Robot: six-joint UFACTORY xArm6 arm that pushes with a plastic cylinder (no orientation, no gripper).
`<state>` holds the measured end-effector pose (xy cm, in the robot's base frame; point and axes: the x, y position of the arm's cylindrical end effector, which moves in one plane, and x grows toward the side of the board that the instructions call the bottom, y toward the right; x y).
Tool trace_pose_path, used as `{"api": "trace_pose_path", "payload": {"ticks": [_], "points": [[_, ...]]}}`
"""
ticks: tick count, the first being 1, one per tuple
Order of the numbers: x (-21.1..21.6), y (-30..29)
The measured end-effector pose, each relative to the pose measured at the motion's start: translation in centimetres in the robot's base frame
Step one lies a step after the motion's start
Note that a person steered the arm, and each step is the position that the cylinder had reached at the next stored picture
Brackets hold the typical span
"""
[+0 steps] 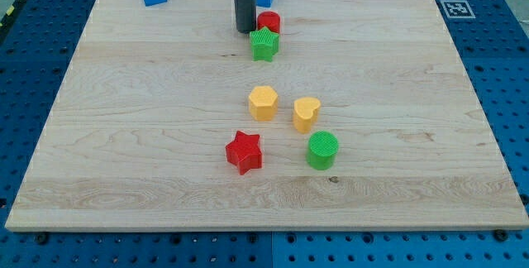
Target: Move the green circle towards center right
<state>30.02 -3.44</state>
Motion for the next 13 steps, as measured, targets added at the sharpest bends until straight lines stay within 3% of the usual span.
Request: {"api": "trace_pose_path", "payload": {"ticks": [2,5,7,11,13], "points": [[3.1,-1.0],[20.3,-0.3],[24.9,7.9],[25.9,18.6],[23.1,17.8]]}}
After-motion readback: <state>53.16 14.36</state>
